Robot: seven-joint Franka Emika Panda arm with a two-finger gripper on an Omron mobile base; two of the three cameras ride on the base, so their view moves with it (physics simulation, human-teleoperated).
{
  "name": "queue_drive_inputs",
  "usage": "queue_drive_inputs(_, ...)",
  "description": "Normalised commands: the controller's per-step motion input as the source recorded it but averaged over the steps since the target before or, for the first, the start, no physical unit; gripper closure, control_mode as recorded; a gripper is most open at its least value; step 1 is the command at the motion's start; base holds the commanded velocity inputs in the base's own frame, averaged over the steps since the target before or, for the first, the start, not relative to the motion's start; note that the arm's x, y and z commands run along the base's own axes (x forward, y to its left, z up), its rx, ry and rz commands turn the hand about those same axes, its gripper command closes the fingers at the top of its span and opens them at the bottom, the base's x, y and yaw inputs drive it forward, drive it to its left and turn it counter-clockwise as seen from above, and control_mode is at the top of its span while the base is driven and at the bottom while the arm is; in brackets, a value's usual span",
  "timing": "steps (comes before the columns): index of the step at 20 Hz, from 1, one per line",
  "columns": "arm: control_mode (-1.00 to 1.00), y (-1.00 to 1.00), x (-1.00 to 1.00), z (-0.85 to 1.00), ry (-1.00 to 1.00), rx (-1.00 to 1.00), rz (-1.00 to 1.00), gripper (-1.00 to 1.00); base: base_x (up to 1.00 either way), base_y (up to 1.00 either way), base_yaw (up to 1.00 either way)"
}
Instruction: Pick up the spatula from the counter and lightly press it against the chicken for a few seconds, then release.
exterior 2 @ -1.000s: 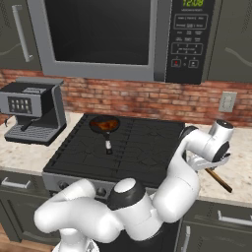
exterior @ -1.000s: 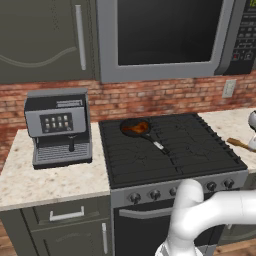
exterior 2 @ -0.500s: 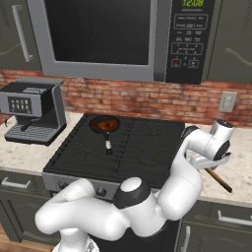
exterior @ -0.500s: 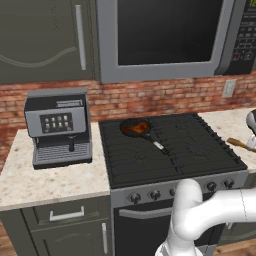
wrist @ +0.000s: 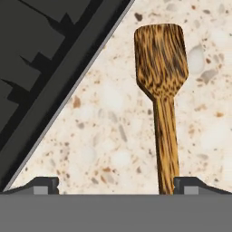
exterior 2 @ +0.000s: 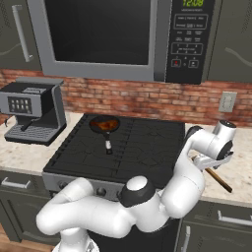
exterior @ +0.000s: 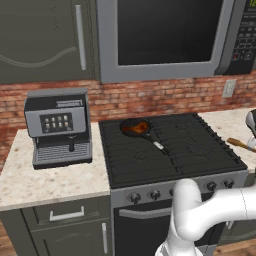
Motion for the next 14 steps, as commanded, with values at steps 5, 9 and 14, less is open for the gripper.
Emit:
queue_drive_inputs(5,-1.00,-0.12,0.13,-0.12,0.00,0.00,0.04,-1.00,0.00,0.00,0.00)
queue_drive_inputs(9,-1.00,-0.10,0.11,-0.13,0.01,0.00,0.03,-1.00,0.00,0.00,0.00)
queue_drive_inputs(14,-1.00,-0.09,0.11,-0.12,0.01,0.00,0.03,-1.00,0.00,0.00,0.00)
